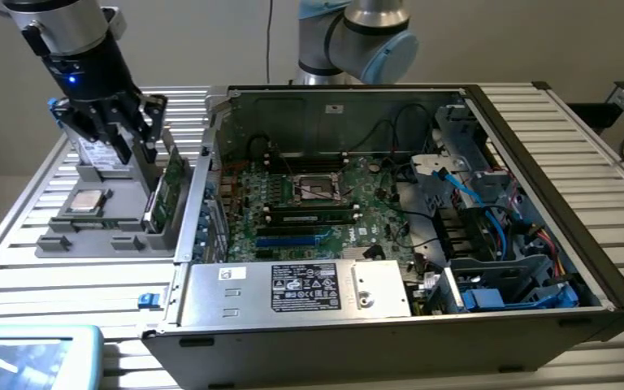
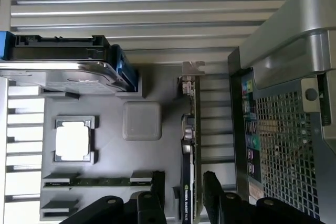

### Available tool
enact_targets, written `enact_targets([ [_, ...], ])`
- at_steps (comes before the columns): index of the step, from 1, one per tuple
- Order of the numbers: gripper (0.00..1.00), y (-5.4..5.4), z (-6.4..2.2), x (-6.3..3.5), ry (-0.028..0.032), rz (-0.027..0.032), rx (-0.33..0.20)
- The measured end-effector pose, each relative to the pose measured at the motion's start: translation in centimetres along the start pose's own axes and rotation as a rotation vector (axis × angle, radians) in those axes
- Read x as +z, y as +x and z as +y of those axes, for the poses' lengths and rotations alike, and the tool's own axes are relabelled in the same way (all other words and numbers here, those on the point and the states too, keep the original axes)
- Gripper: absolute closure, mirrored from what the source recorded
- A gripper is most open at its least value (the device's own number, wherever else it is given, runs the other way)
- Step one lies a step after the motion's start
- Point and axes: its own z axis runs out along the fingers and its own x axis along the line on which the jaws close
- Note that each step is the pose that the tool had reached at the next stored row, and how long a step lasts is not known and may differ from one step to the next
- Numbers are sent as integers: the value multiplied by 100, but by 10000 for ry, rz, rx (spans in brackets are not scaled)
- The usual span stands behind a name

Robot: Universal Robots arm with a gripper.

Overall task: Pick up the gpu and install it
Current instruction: 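Pick up the gpu and move the gpu toward the slot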

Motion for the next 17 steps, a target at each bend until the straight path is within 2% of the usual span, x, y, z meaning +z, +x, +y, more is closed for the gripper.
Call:
enact_targets([
  [5,56,-4,-13,77,-29,7,-101],
  [9,56,-4,-18,118,-46,34,-446],
  [12,56,-6,-21,134,-62,31,-722],
  [15,56,-8,-65,163,-139,-3,-739],
  [17,56,-11,-85,183,-228,-14,-722],
])
